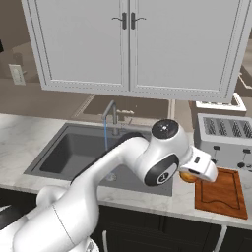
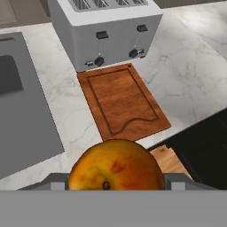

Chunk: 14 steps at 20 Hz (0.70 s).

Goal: Pick the peach from the sink and place it on the cutting board to airdry. Then turn off the sink faucet.

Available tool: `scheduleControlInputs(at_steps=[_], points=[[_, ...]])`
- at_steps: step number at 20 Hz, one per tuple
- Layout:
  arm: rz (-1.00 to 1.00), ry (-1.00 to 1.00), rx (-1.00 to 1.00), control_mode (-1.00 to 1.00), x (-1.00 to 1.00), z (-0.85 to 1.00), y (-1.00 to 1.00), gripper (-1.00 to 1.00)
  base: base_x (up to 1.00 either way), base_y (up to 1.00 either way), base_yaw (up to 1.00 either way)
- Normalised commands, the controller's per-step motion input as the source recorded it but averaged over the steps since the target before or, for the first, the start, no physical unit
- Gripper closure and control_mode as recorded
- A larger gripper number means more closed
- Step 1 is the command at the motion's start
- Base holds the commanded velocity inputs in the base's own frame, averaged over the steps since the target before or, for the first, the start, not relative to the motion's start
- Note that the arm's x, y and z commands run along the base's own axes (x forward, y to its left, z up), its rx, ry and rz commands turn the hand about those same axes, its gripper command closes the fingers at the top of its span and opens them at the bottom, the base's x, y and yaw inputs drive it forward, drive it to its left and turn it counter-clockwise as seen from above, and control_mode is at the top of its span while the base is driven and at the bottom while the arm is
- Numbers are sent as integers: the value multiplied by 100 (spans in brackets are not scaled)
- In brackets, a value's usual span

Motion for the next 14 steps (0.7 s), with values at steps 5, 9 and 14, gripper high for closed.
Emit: scheduleControlInputs(at_steps=[5,9,14], points=[[4,0,0,-100,1,-9,-23,100,0,0,0],[2,0,0,-100,0,-14,-16,100,0,0,0],[3,0,0,-100,8,-20,-11,100,0,0,0]])
